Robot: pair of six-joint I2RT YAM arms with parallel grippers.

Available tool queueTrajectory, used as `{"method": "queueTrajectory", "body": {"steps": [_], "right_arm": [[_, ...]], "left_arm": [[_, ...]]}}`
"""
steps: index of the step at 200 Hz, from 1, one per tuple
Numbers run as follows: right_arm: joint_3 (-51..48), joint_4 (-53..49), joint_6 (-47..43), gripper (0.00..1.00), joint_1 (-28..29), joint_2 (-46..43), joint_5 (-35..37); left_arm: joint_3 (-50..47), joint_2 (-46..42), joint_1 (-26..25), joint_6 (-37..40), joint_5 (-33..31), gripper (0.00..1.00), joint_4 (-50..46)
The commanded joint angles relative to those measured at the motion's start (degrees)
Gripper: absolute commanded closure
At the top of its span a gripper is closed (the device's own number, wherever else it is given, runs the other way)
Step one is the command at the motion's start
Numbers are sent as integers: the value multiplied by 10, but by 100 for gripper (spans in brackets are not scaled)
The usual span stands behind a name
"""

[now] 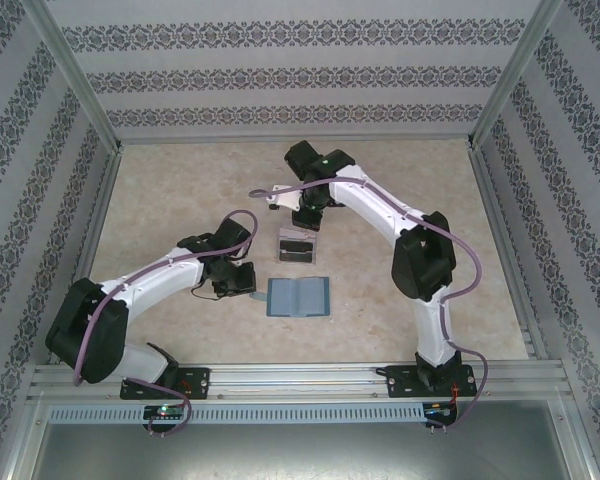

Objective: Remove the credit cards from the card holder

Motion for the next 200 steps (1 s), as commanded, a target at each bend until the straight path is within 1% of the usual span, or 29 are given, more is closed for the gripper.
{"method": "queueTrajectory", "body": {"steps": [1, 51, 86, 118, 131, 146, 171, 191, 200], "right_arm": [[32, -45, -29, 96, -2, 24, -5], [49, -61, -53, 95, 2, 56, -6], [51, -64, -54, 92, 3, 70, -22], [58, -63, -51, 90, 4, 76, -18], [62, -58, -45, 80, 4, 75, -4], [61, -41, -35, 76, 3, 70, 26], [58, -19, -17, 75, -3, 54, 65], [37, 2, -4, 75, -8, 30, 88], [20, 16, 3, 74, -11, 14, 95]], "left_arm": [[-4, -14, 9, 8, -4, 85, -25], [-7, -14, 13, 13, -1, 85, -32], [-8, -14, 15, 14, 3, 85, -31], [-11, -14, 15, 15, 5, 84, -29], [-12, -15, 14, 15, 5, 84, -27], [-14, -14, 15, 13, 7, 84, -23], [-15, -8, 16, 16, 6, 84, -16], [-14, 0, 20, 21, -1, 83, -8], [-13, 2, 21, 25, -9, 81, -7]]}}
